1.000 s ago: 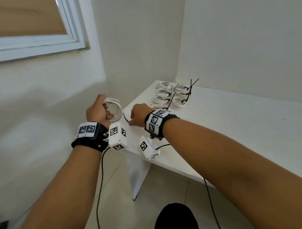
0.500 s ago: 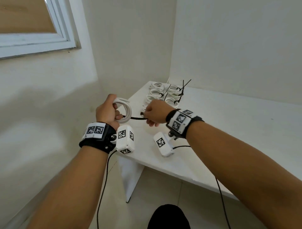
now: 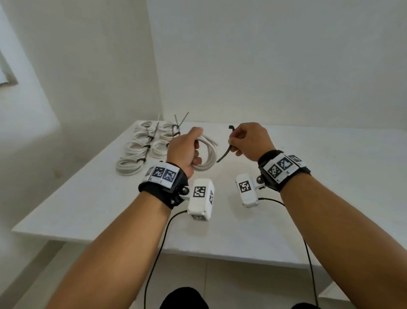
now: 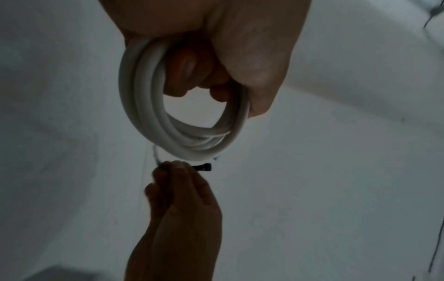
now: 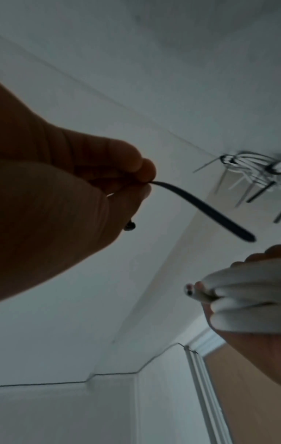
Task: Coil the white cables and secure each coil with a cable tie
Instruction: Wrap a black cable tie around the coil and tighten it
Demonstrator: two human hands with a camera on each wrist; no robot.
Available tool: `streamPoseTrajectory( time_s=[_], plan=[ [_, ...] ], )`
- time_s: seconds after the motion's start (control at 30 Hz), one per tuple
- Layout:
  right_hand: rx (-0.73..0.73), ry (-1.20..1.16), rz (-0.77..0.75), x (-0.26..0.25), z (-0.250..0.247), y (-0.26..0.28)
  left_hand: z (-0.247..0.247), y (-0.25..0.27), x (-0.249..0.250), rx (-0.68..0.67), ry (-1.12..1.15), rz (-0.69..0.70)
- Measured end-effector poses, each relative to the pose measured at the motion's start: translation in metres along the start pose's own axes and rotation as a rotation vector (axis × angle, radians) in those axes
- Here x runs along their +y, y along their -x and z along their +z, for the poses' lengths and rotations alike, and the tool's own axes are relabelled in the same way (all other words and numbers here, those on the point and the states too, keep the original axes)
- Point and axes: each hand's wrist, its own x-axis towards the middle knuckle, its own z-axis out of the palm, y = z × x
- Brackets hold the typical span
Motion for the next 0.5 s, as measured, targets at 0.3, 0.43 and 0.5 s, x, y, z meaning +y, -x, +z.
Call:
streamPoseTrajectory(
  time_s=[0.3, 0.43, 0.5],
  plan=[
    [0.080, -0.378, 0.109, 0.054, -0.058, 0.015, 0.112, 0.020, -0.041, -0.225, -0.230, -0.035],
    [-0.051, -0.612, 0.241, 0.059, -0.073, 0.019, 0.127, 0.019, -0.056, -0.233, -0.236, -0.066],
    [-0.088, -0.592, 0.252, 0.061, -0.076, 0.017, 0.130, 0.017, -0.061, -0.203, -0.198, -0.105]
  ],
)
